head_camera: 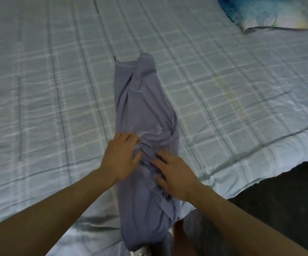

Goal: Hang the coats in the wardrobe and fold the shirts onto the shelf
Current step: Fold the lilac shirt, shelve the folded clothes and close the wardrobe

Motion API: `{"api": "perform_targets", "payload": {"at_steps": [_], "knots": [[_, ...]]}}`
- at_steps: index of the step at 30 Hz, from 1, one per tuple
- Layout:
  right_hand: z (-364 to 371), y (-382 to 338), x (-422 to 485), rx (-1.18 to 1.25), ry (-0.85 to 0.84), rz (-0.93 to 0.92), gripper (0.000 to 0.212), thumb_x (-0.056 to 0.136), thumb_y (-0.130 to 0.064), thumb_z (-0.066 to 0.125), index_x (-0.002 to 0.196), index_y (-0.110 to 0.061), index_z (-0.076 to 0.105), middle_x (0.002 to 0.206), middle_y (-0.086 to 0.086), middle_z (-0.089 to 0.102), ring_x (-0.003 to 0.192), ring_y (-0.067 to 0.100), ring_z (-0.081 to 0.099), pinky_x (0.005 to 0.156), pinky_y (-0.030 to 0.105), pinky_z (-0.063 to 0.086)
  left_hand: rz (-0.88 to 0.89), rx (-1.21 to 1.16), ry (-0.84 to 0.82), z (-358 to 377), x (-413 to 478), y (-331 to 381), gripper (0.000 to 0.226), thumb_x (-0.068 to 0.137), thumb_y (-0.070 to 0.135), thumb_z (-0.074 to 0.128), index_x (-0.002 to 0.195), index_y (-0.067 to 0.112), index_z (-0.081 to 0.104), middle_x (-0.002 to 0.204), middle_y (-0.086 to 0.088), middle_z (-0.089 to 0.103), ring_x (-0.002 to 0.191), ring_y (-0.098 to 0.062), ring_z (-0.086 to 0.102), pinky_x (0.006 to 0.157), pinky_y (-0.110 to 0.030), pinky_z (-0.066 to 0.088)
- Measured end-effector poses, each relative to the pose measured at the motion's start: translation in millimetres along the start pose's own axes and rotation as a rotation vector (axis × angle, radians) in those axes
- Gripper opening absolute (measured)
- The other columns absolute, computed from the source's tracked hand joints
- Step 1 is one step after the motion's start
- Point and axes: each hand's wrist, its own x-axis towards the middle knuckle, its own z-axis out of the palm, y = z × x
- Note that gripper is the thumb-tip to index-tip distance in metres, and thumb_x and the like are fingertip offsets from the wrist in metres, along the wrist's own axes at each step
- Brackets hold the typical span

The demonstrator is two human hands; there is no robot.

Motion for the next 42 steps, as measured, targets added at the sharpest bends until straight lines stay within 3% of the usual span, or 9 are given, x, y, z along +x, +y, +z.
{"api": "perform_targets", "payload": {"at_steps": [3, 7, 20, 24, 27, 31, 34, 37, 42], "knots": [[20.4, 5.7, -15.3, -0.128, -0.165, -0.006, 0.067, 0.096, -0.043, 0.047, 0.154, -0.019, 0.024, 0.163, 0.009, 0.012, 0.151, 0.028, 0.008, 0.122, 0.040, 0.007, 0.214, 0.114, -0.092, 8.8, -20.6, 0.0, 0.035, 0.081, 0.022, 0.072, 0.114, 0.011, 0.066, 0.124, -0.011, 0.061, 0.109, -0.035, 0.058, 0.085, -0.044, 0.050], [26.5, 4.1, -34.9, -0.031, 0.045, -0.059, 0.054, 0.093, -0.030, 0.060, 0.142, -0.010, 0.049, 0.152, 0.017, 0.040, 0.142, 0.036, 0.035, 0.114, 0.054, 0.030, 0.368, 0.168, -0.127, 16.3, -49.2, -5.3, 0.029, 0.081, 0.023, 0.064, 0.108, 0.013, 0.070, 0.120, -0.012, 0.065, 0.105, -0.034, 0.062, 0.082, -0.043, 0.053], [72.3, -9.8, -88.1, -0.151, 0.043, -0.188, 0.093, 0.084, -0.069, 0.053, 0.153, -0.013, 0.027, 0.161, 0.019, 0.015, 0.150, 0.036, 0.011, 0.116, 0.058, 0.024, 0.560, 0.334, -0.448, 34.0, -144.3, -21.4, 0.088, 0.076, 0.064, 0.066, 0.146, 0.016, 0.043, 0.152, -0.011, 0.042, 0.140, -0.028, 0.040, 0.115, -0.046, 0.034], [91.3, -23.0, -97.2, -0.301, 0.251, -0.181, 0.071, 0.084, -0.028, 0.074, 0.147, -0.016, 0.042, 0.154, 0.019, 0.033, 0.144, 0.038, 0.029, 0.108, 0.057, 0.037, 0.664, 0.423, -0.319, 45.4, -158.4, -20.9, 0.072, 0.082, 0.042, 0.053, 0.149, 0.017, 0.041, 0.156, -0.013, 0.037, 0.144, -0.030, 0.034, 0.120, -0.051, 0.018], [108.6, -22.9, -110.9, -0.374, 0.356, -0.208, 0.063, 0.088, -0.010, 0.068, 0.146, -0.015, 0.044, 0.153, 0.018, 0.037, 0.143, 0.035, 0.033, 0.107, 0.056, 0.040, 0.787, 0.485, -0.243, 62.4, -172.0, -24.4, 0.068, 0.085, 0.020, 0.042, 0.153, 0.016, 0.032, 0.160, -0.016, 0.027, 0.147, -0.034, 0.027, 0.119, -0.054, 0.017], [128.4, -21.5, -111.8, -0.332, 0.431, -0.147, 0.065, 0.086, -0.029, 0.075, 0.143, -0.016, 0.047, 0.152, 0.017, 0.038, 0.142, 0.033, 0.036, 0.111, 0.055, 0.035, 0.767, 0.568, -0.142, 85.7, -182.1, -13.4, 0.060, 0.085, 0.017, 0.055, 0.144, 0.015, 0.044, 0.152, -0.017, 0.041, 0.138, -0.036, 0.042, 0.114, -0.056, 0.031], [135.8, -19.9, -103.2, -0.258, 0.447, -0.145, 0.066, 0.085, -0.031, 0.076, 0.143, -0.017, 0.048, 0.152, 0.016, 0.040, 0.141, 0.033, 0.037, 0.114, 0.056, 0.031, 0.802, 0.482, -0.027, 88.4, -177.1, -9.7, 0.033, 0.102, 0.015, 0.039, 0.126, 0.019, 0.061, 0.141, -0.015, 0.055, 0.126, -0.034, 0.054, 0.107, -0.053, 0.042], [129.1, -21.3, -109.2, -0.197, 0.394, -0.149, 0.067, 0.085, -0.033, 0.075, 0.144, -0.018, 0.048, 0.153, 0.014, 0.039, 0.143, 0.033, 0.034, 0.114, 0.057, 0.029, 0.803, 0.357, 0.027, 81.4, -175.5, -5.5, 0.039, 0.104, 0.014, 0.032, 0.110, 0.018, 0.071, 0.129, -0.011, 0.064, 0.116, -0.032, 0.062, 0.100, -0.050, 0.047], [93.4, -29.3, -113.7, -0.082, 0.289, -0.248, 0.046, 0.089, -0.032, 0.064, 0.130, -0.011, 0.063, 0.139, 0.016, 0.055, 0.131, 0.035, 0.049, 0.110, 0.060, 0.034, 0.778, 0.106, -0.001, 53.7, -168.0, 4.4, 0.026, 0.074, 0.008, 0.077, 0.100, 0.012, 0.077, 0.110, -0.010, 0.073, 0.095, -0.026, 0.070, 0.088, -0.039, 0.055]]}}
